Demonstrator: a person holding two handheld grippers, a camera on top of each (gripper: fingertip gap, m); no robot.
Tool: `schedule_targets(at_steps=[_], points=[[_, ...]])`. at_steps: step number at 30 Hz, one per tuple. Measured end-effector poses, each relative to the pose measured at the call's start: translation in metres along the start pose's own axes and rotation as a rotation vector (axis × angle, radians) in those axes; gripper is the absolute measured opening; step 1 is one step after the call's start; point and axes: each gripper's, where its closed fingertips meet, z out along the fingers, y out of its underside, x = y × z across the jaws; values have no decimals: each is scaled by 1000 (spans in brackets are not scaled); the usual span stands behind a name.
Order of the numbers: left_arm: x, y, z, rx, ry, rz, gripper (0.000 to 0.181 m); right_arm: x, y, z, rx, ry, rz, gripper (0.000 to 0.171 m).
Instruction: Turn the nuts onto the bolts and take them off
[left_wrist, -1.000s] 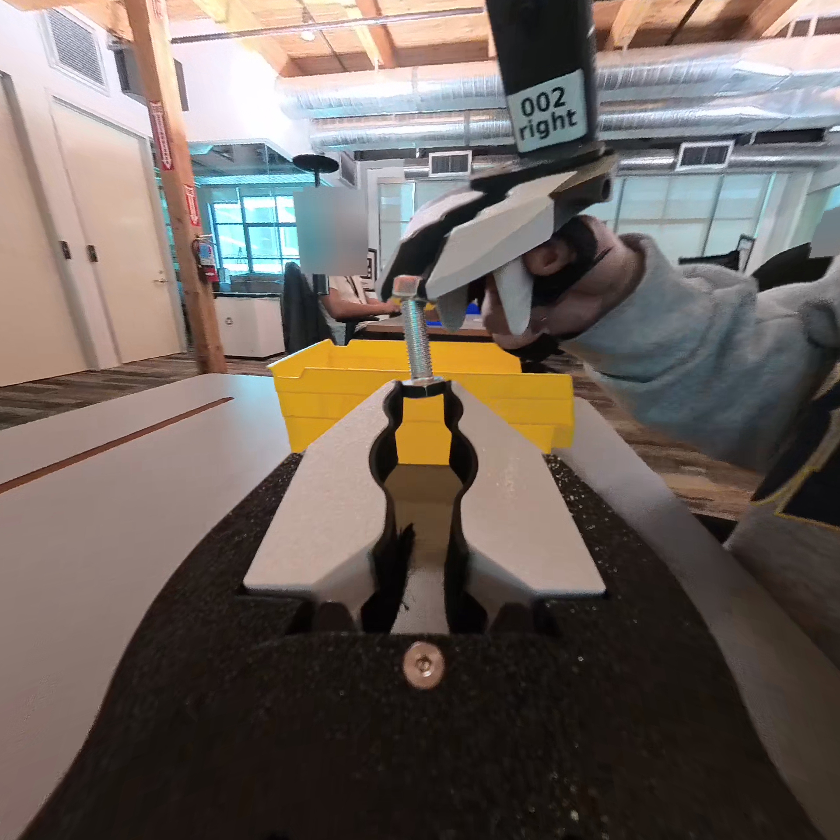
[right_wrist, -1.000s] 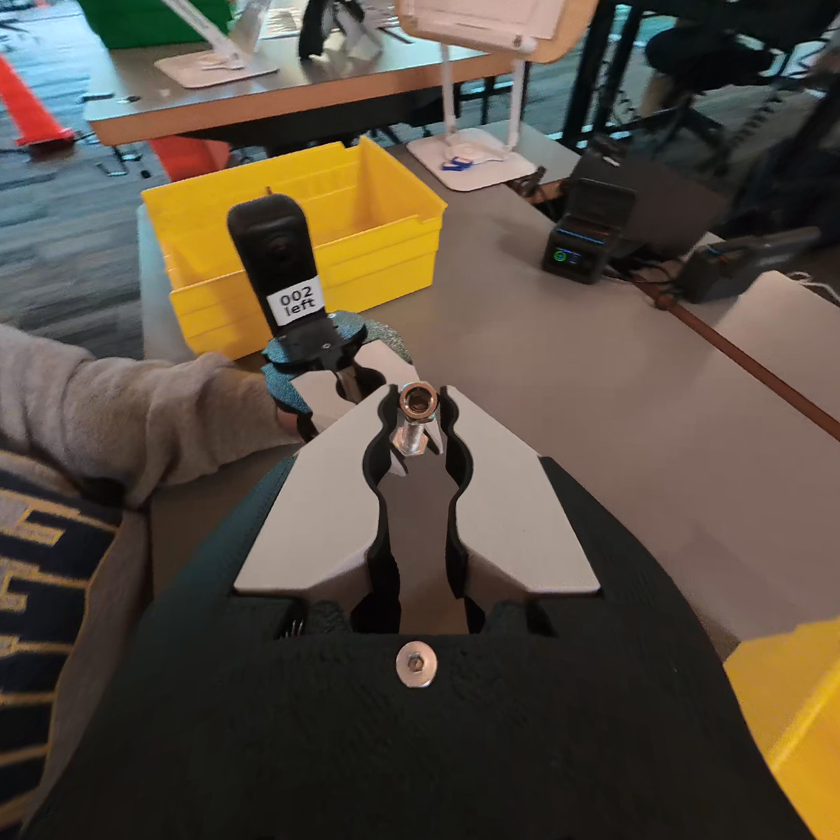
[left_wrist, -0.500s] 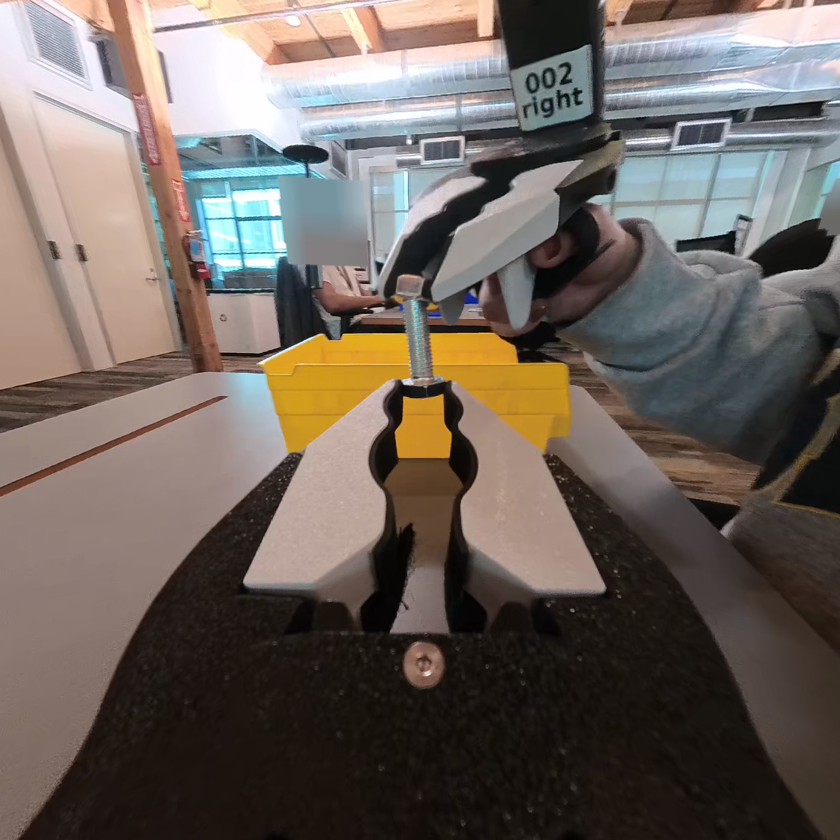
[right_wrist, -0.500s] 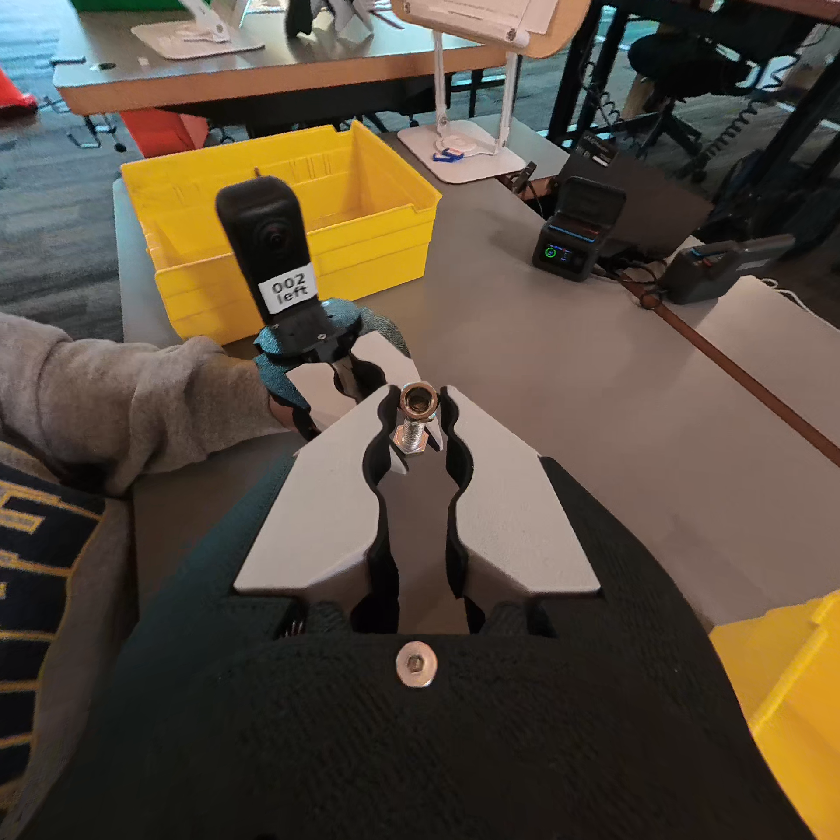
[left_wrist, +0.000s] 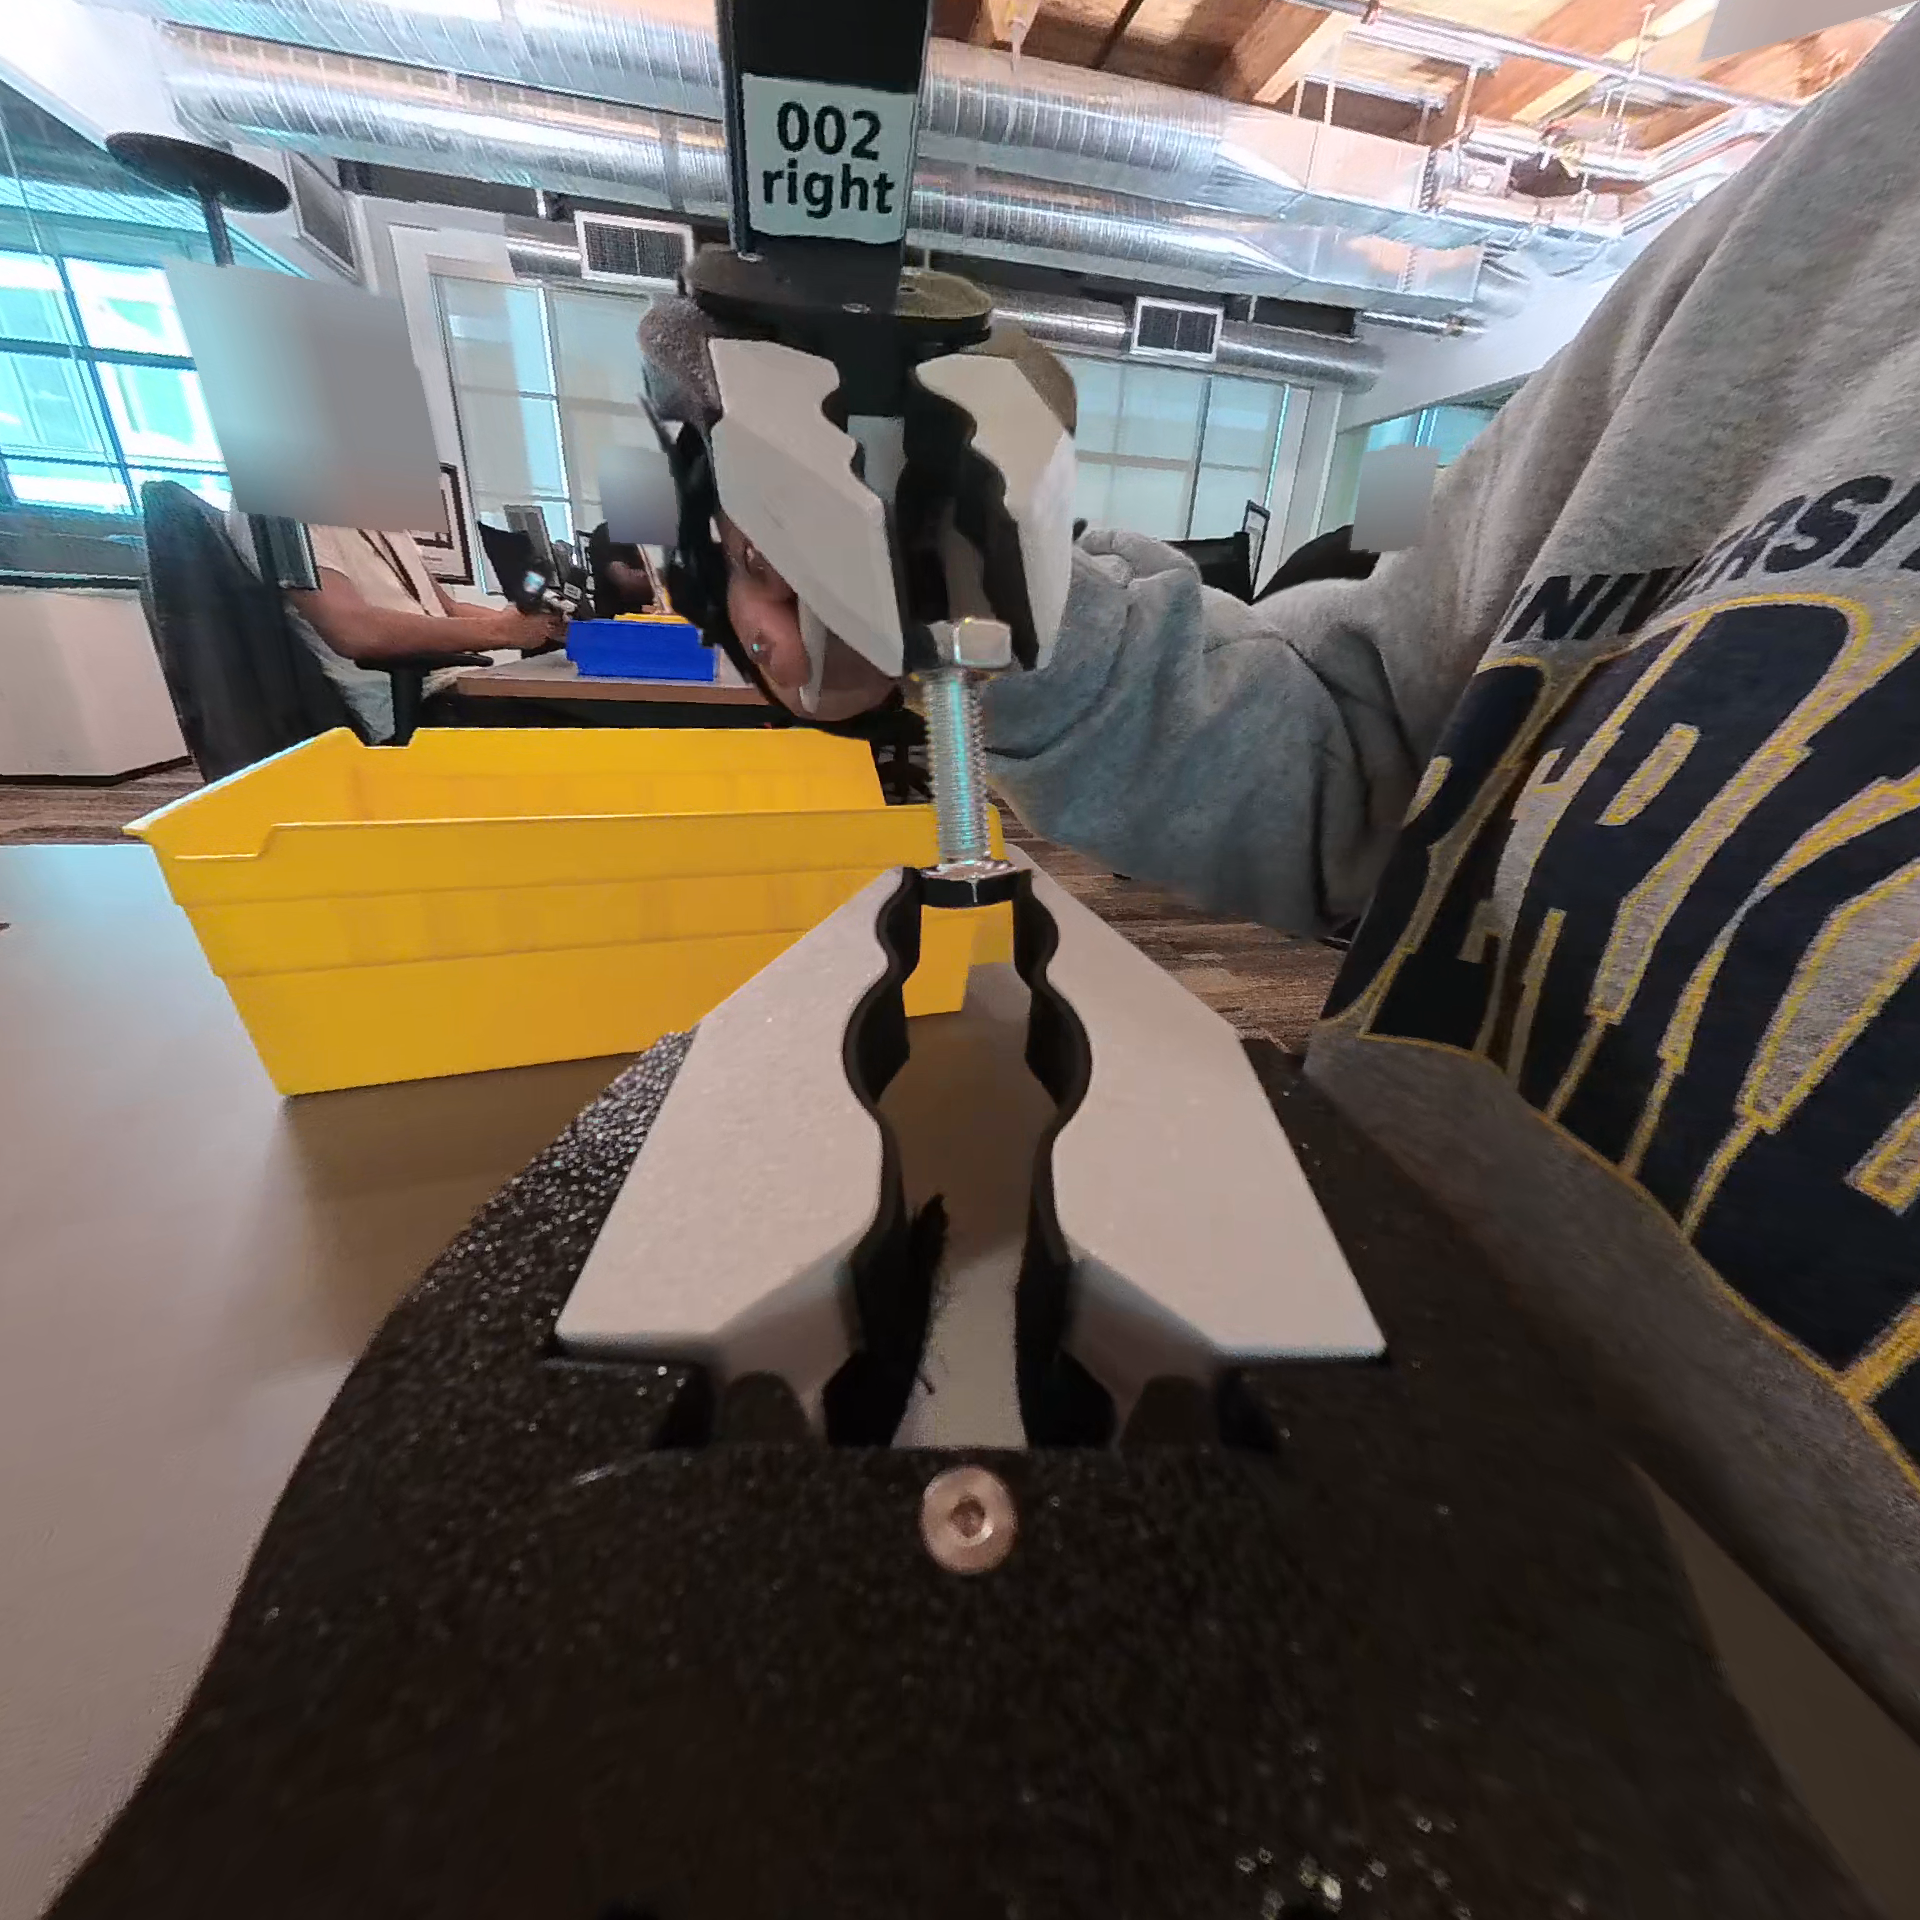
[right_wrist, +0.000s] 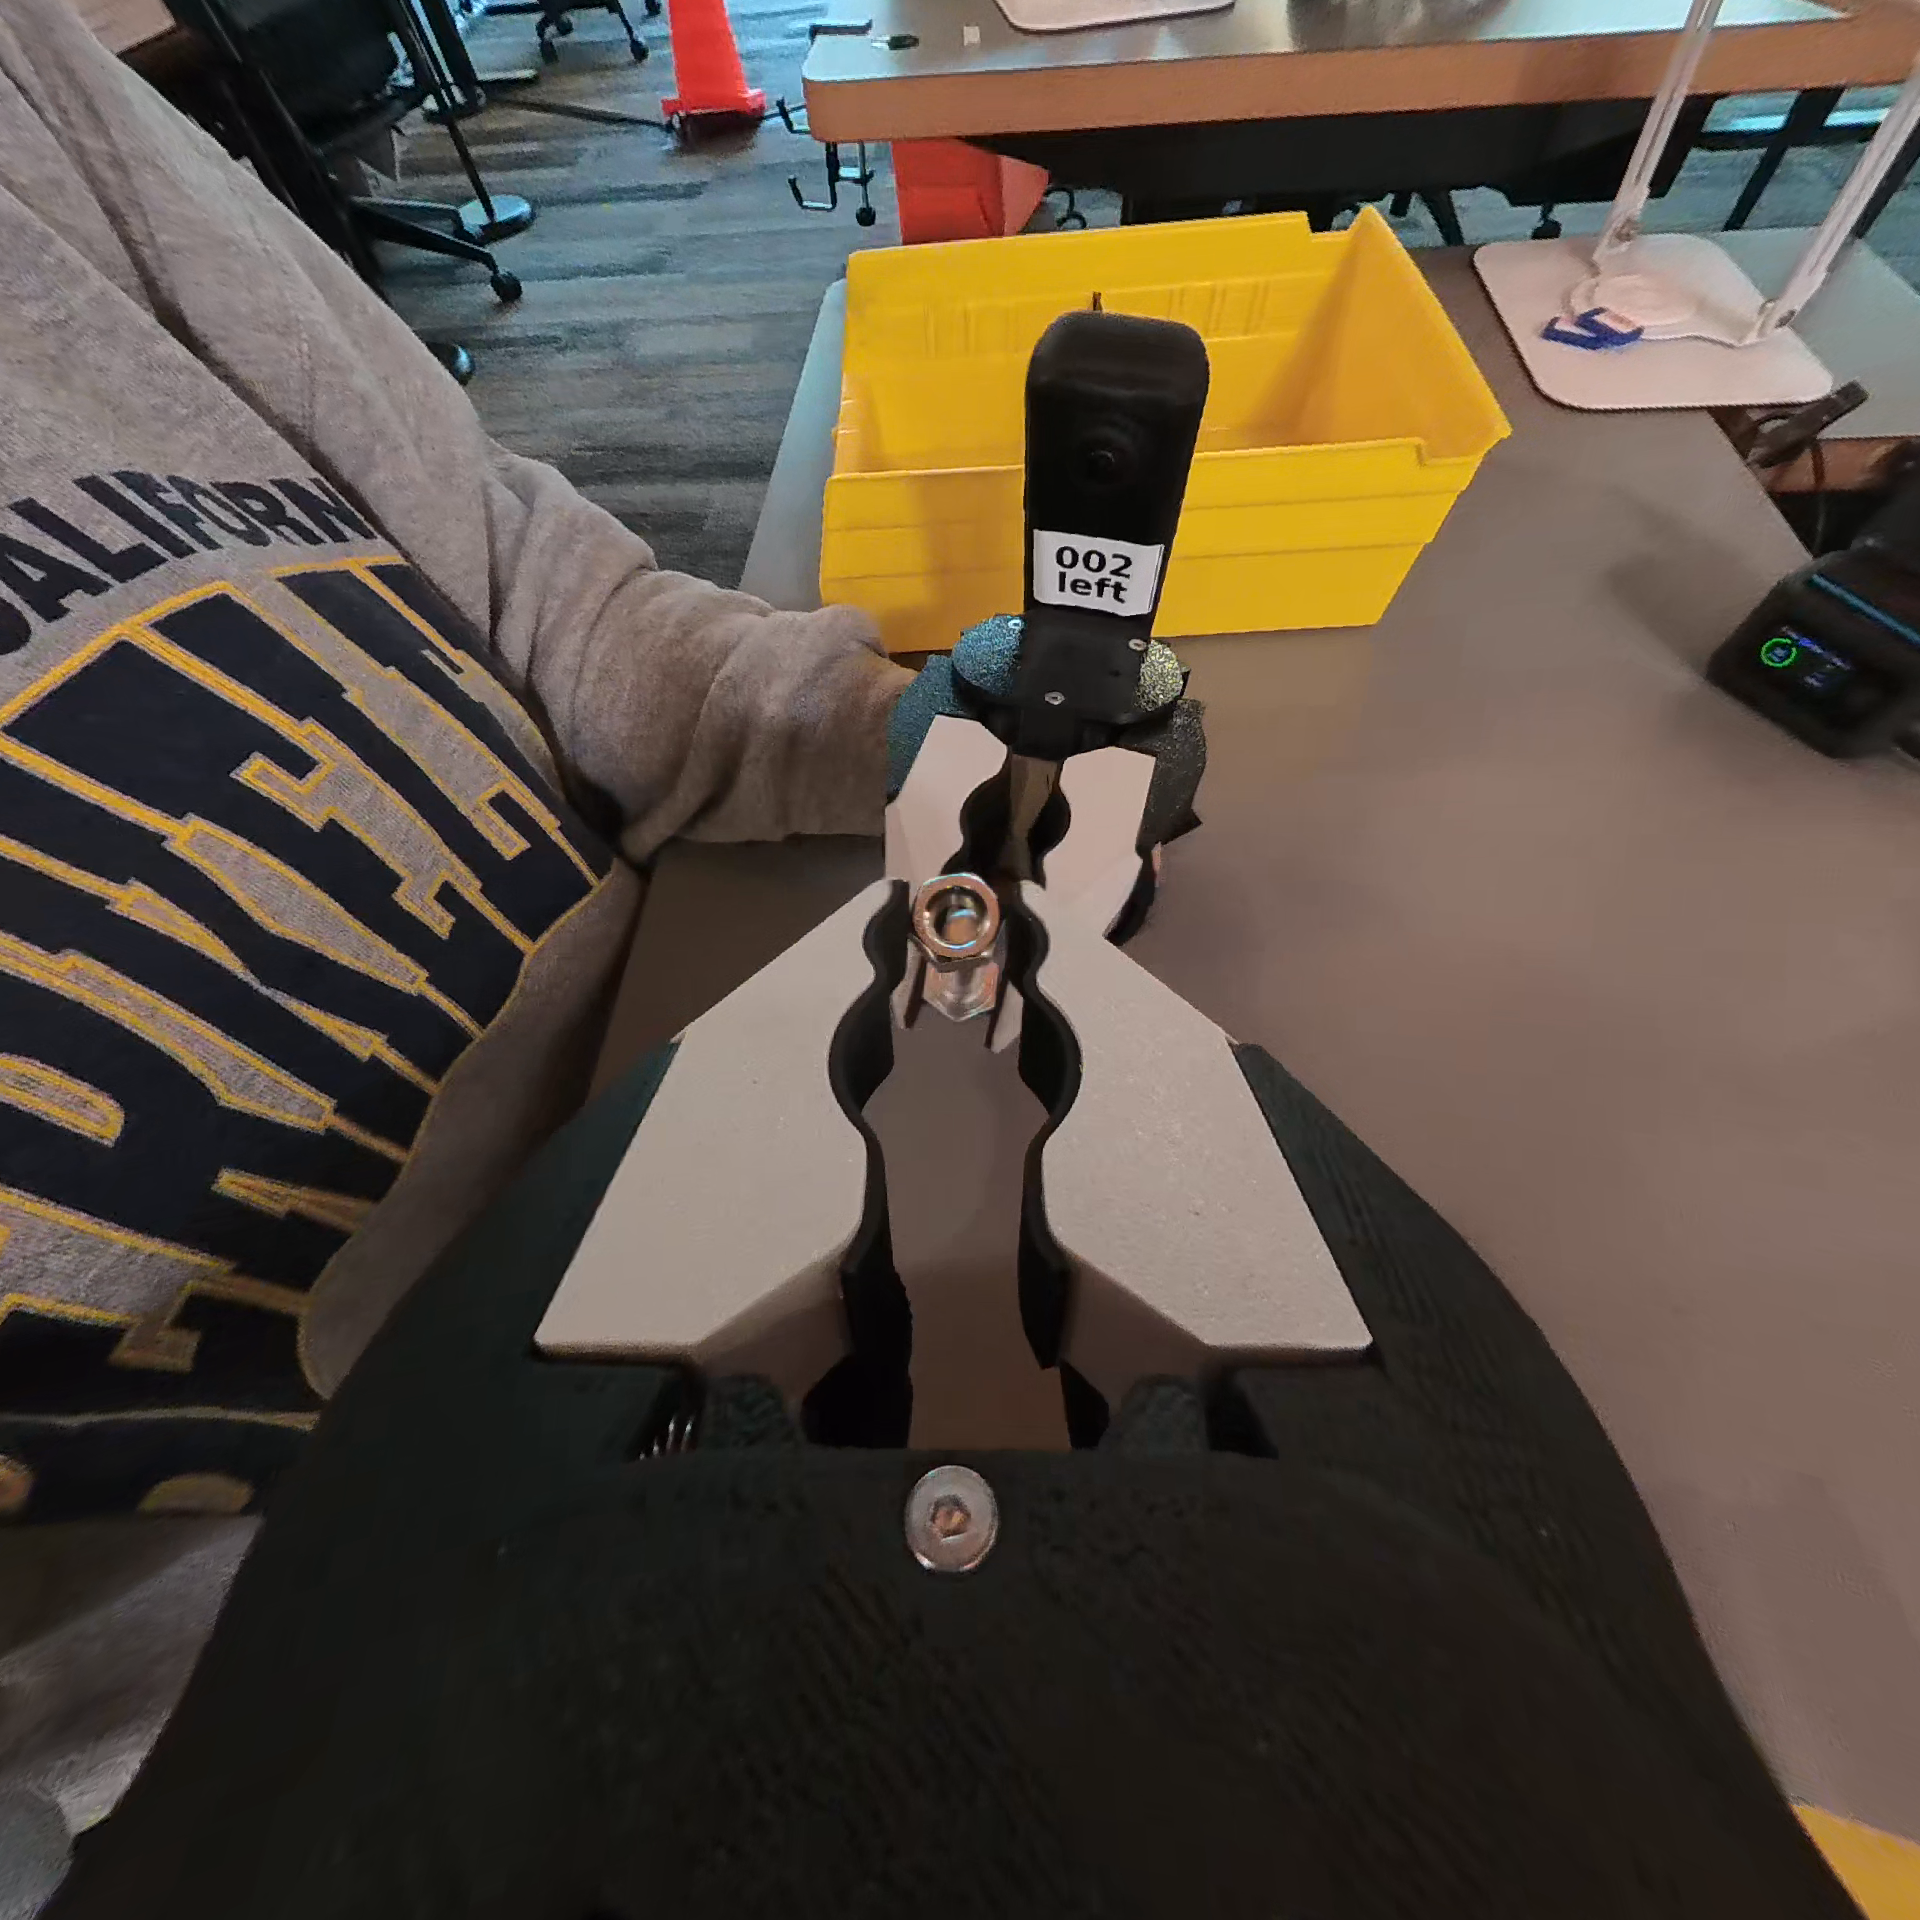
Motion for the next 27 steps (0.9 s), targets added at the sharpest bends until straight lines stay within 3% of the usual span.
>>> schedule_targets(at_steps=[12,19,27], points=[[2,-10,-2,78,25,-39,16,1,-9,0,131,-54,58,17],[-20,-13,-7,97,-137,2,16,26,-13,4,212,175,92,17],[-21,-21,-11,155,-139,-5,15,29,-21,2,350,267,91,17]])
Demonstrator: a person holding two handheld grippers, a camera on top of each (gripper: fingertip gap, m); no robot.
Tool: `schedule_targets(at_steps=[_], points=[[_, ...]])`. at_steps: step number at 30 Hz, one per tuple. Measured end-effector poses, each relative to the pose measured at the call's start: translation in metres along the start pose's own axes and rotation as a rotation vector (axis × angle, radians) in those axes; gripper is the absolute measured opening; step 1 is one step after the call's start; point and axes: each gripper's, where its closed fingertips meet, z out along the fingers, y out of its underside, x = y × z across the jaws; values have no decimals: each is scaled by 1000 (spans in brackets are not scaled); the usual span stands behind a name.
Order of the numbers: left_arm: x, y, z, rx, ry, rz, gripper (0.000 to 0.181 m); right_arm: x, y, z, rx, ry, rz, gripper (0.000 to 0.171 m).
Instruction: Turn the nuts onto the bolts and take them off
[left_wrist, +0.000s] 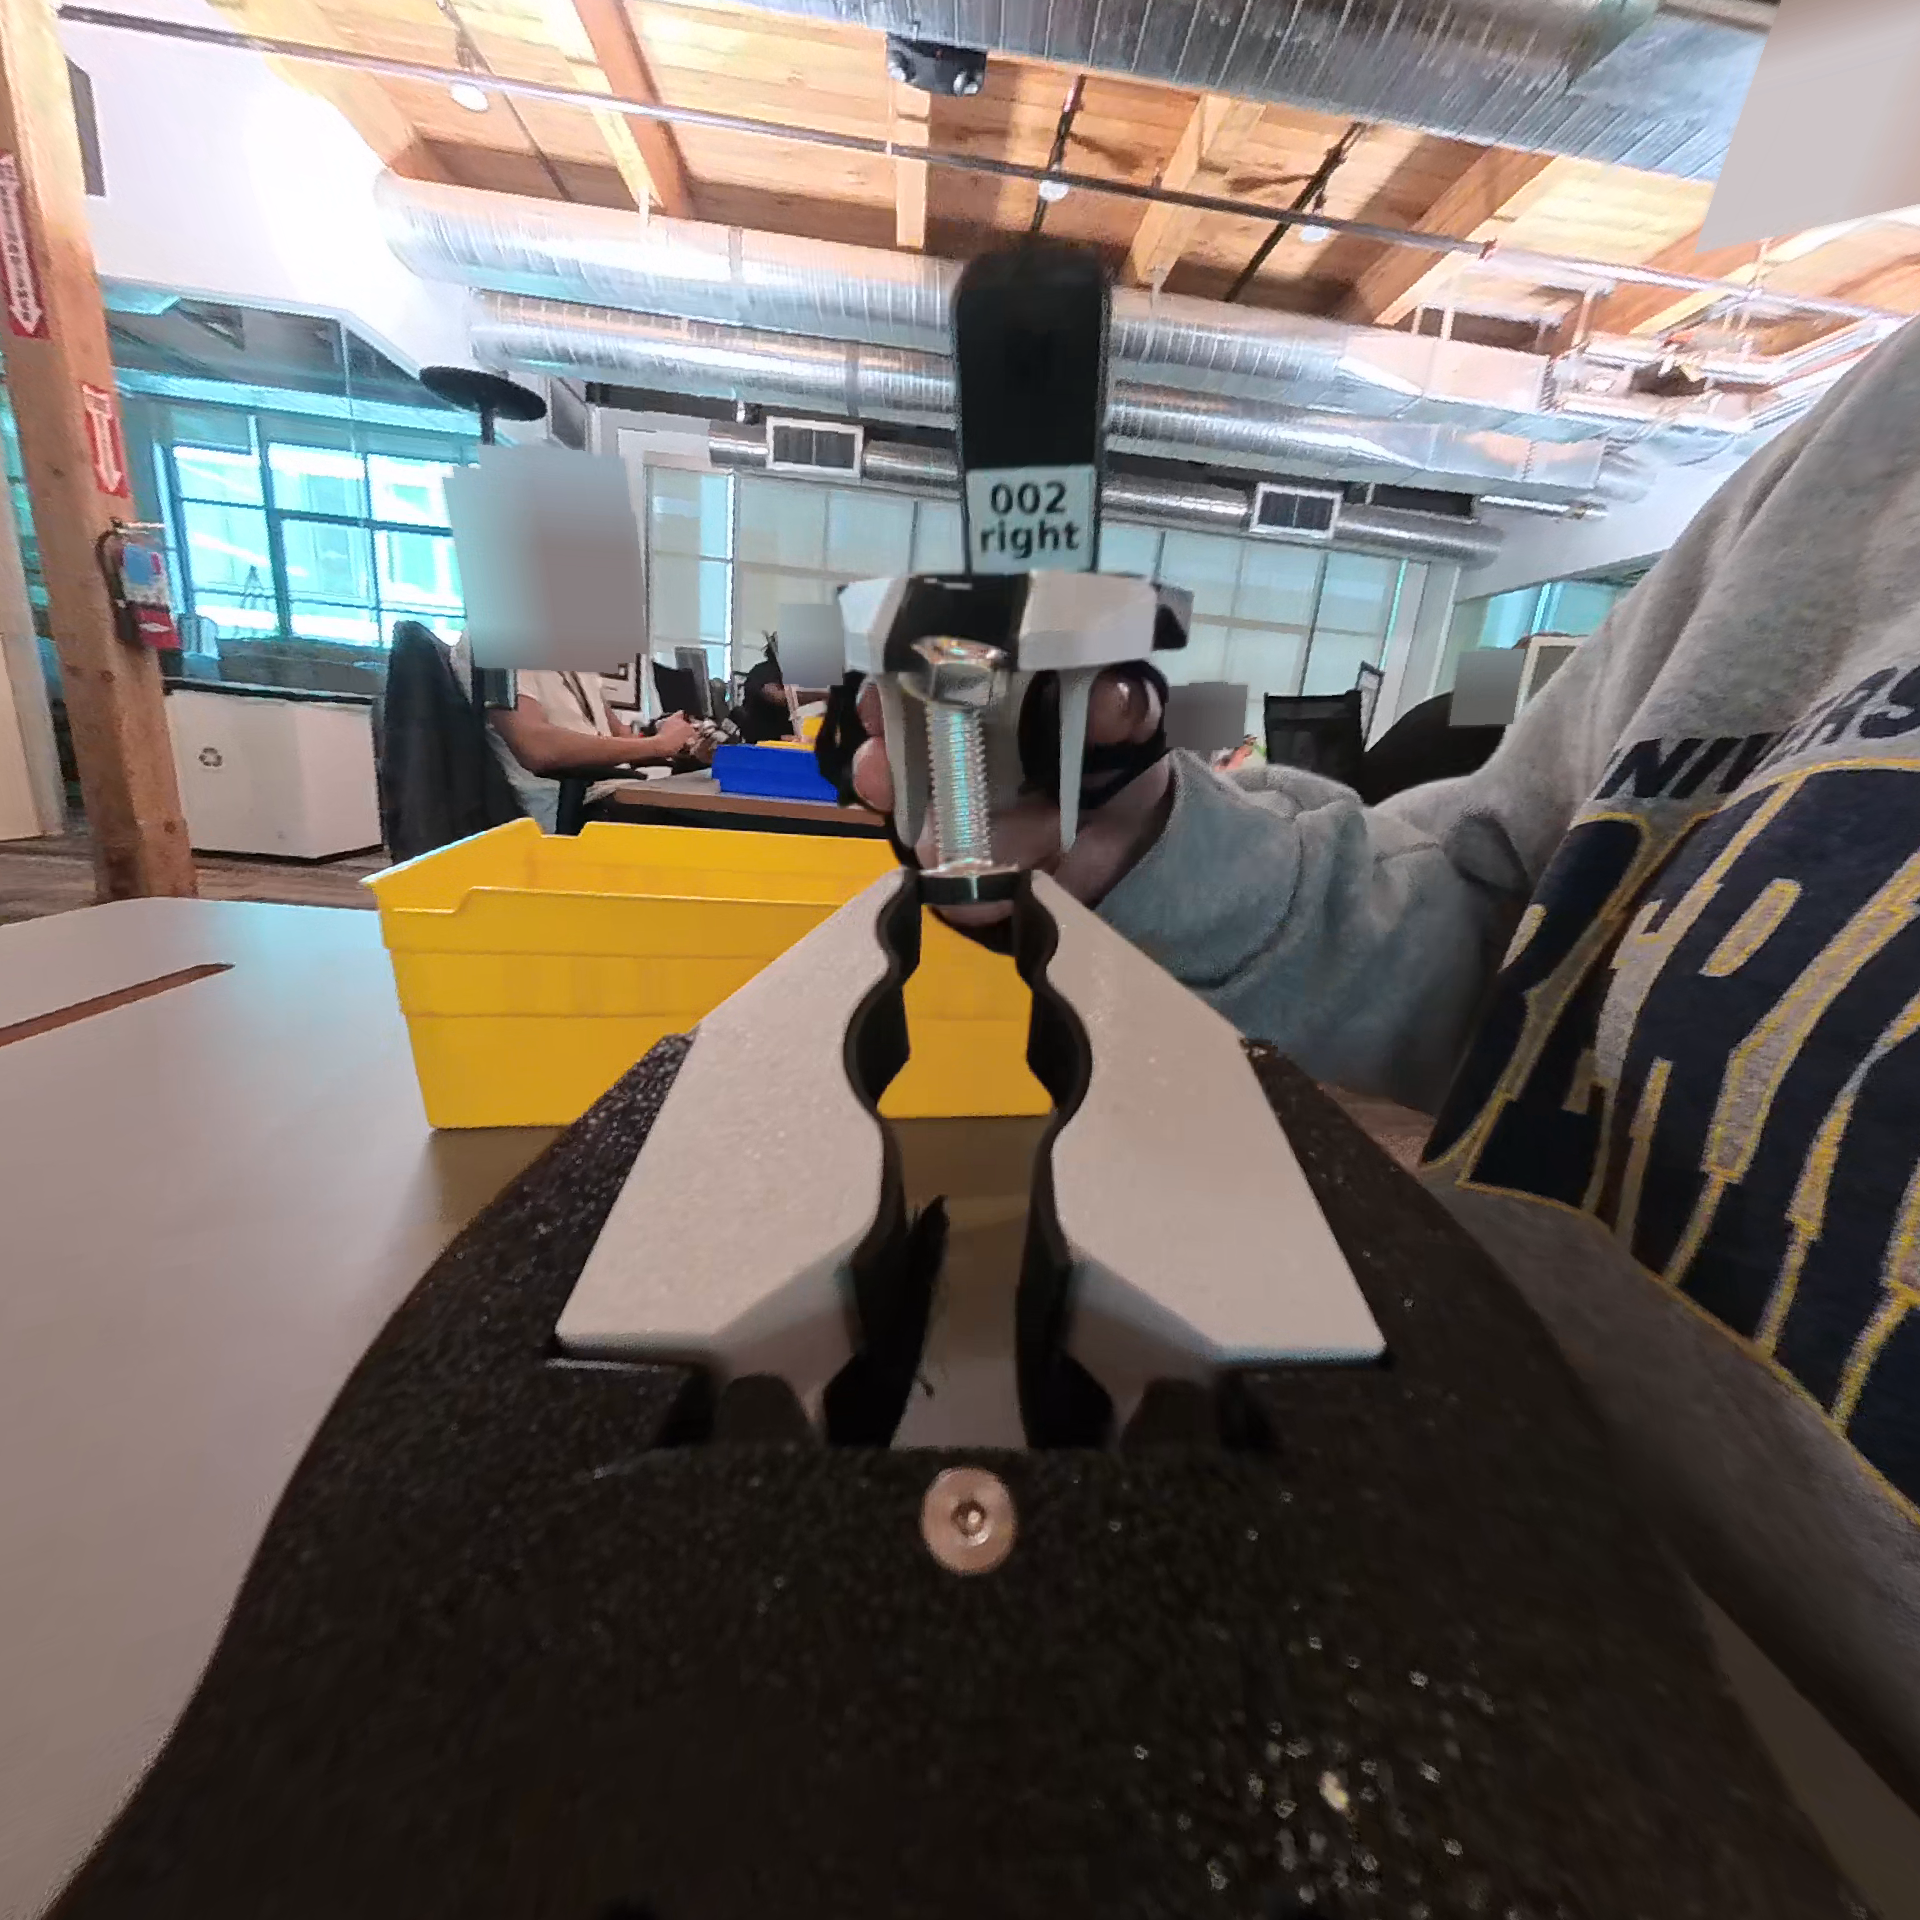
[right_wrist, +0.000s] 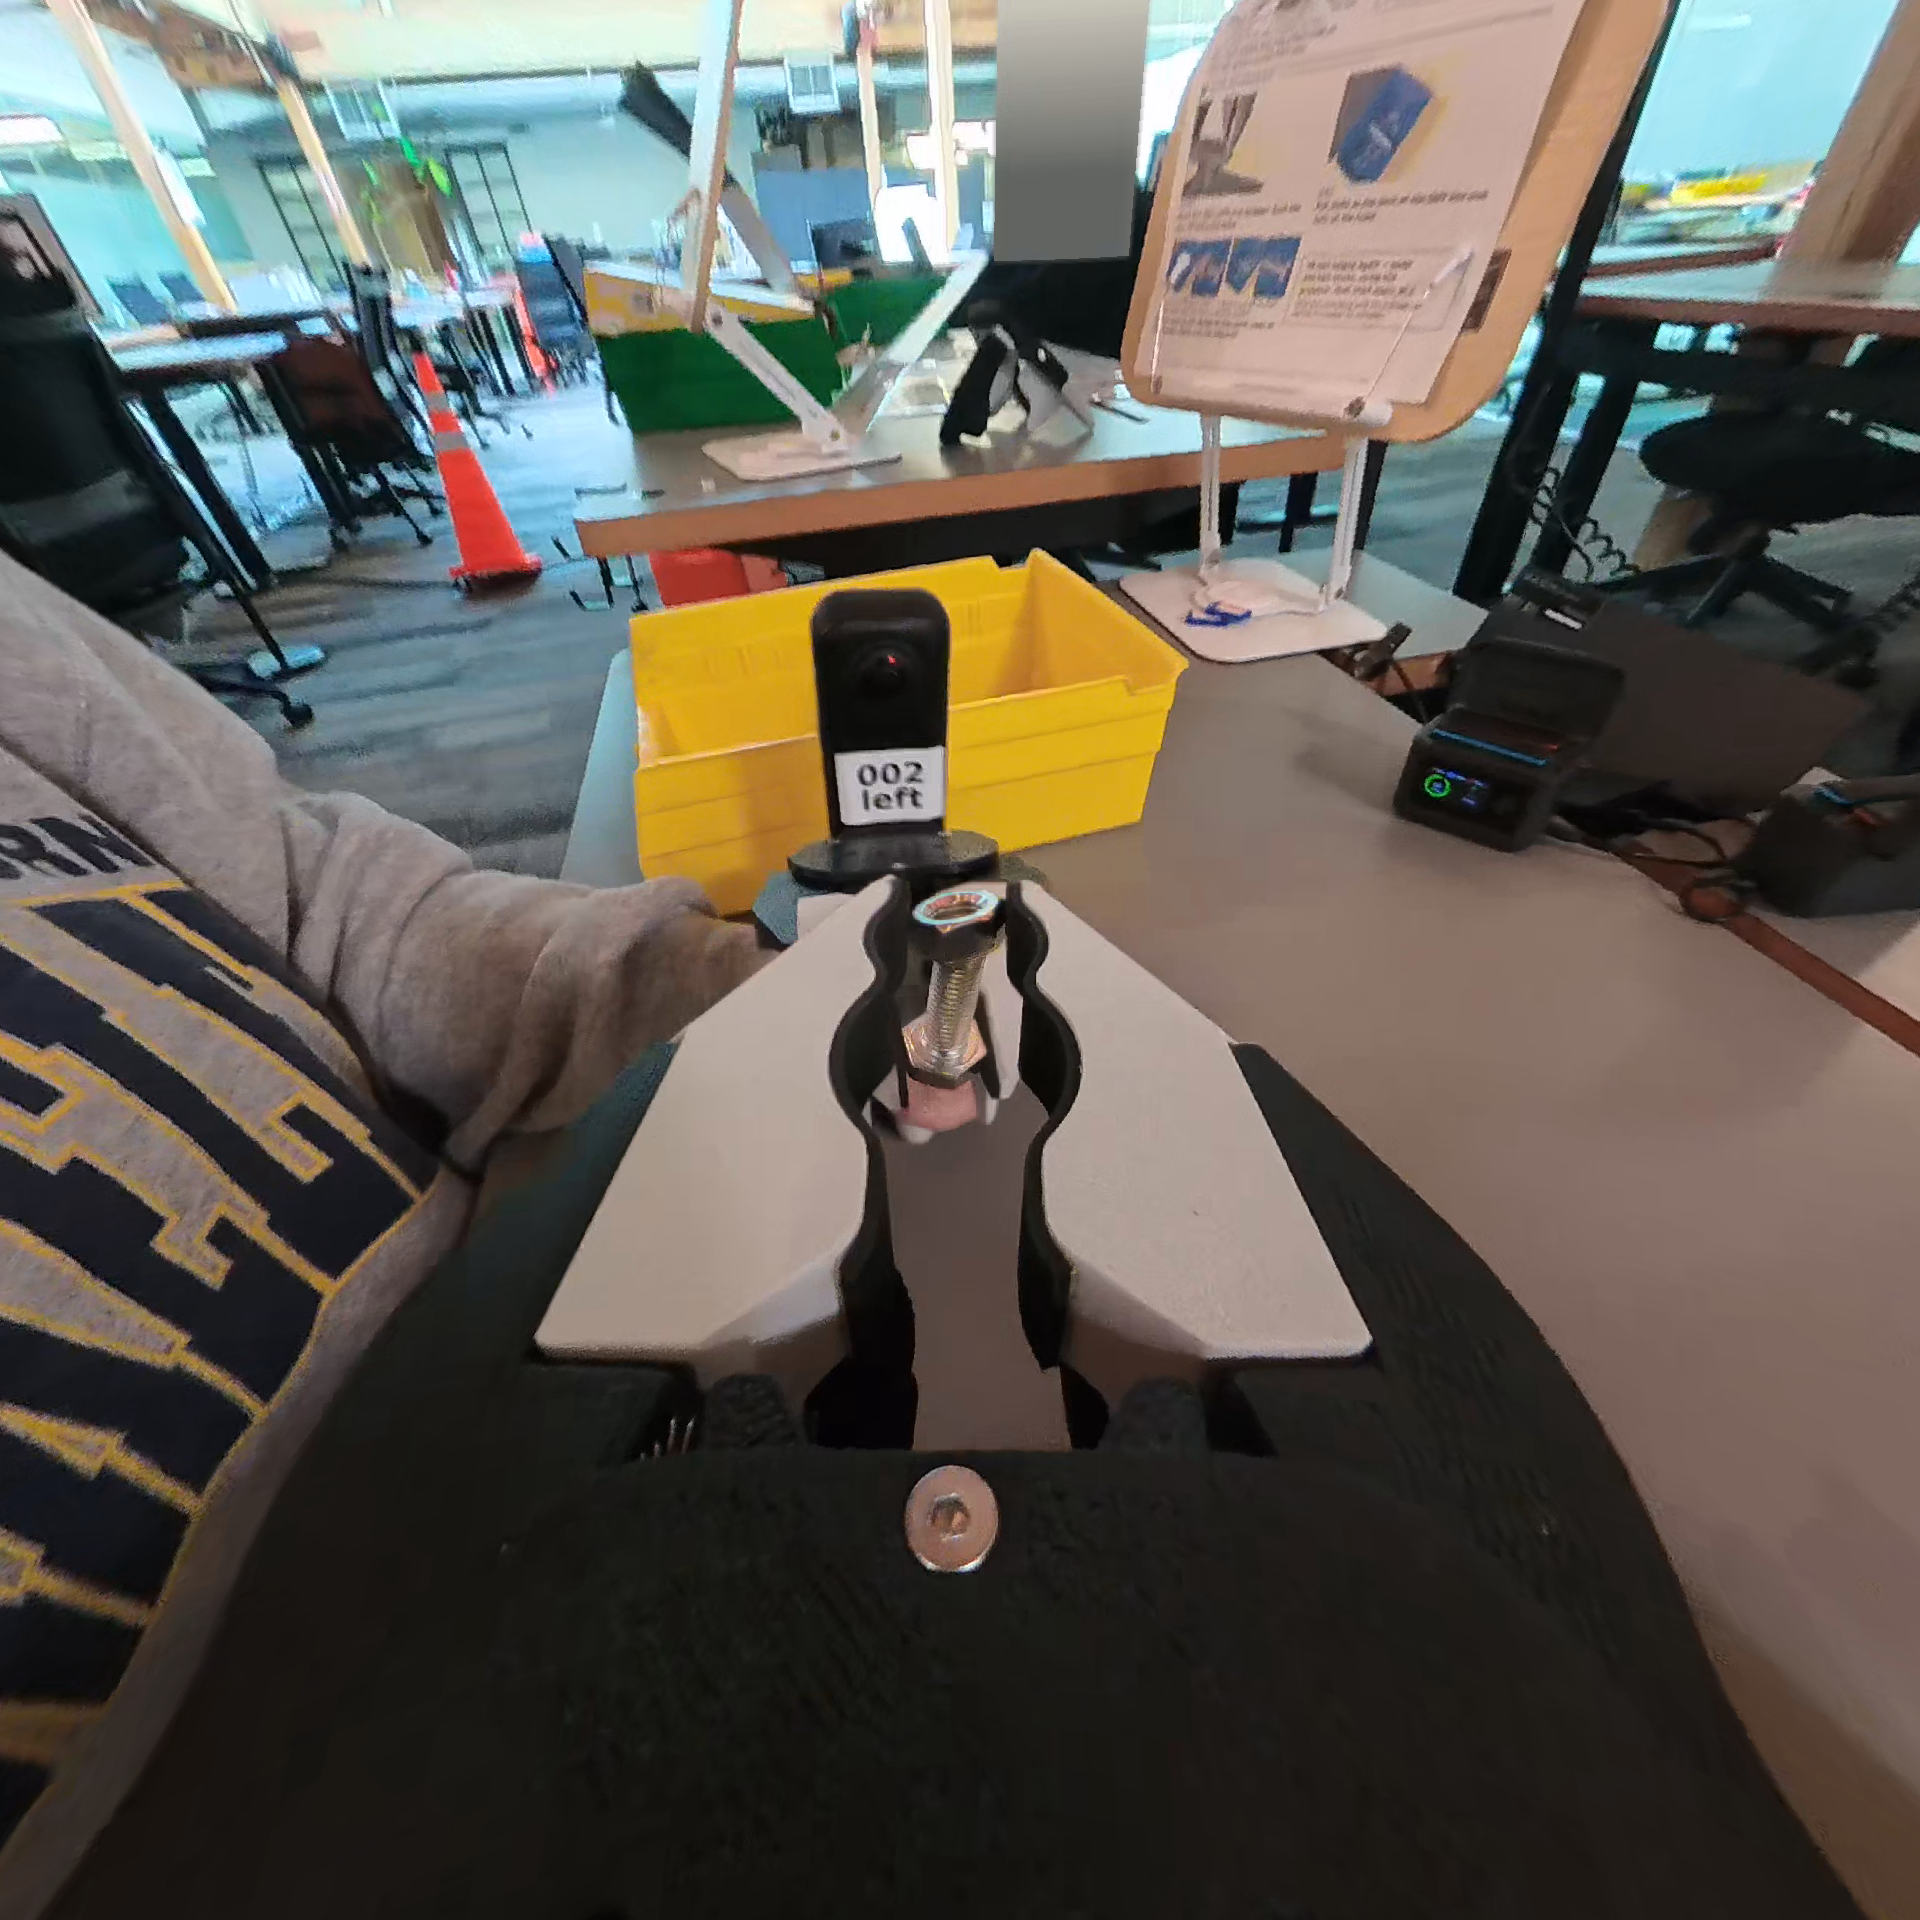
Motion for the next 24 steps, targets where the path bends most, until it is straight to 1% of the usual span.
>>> schedule_targets(at_steps=[4,9,12,16,17,19,22,24], points=[[9,-5,1,34,65,-24,15,-9,-7,-2,85,-104,115,17],[14,-6,1,40,98,-48,16,-12,-8,-2,139,-160,155,16],[11,-5,2,37,72,-43,15,-9,-7,-1,168,-131,163,17],[1,-5,1,44,4,-31,15,1,-7,-1,219,-19,137,17],[3,-5,1,50,16,-39,15,1,-8,-1,236,-12,131,17],[8,-7,1,64,59,-58,15,-5,-9,-2,272,-66,168,16],[21,-8,3,72,159,-119,16,-15,-11,-6,312,-206,245,17],[23,-8,3,73,182,-139,15,-18,-11,-7,327,-245,260,17]])
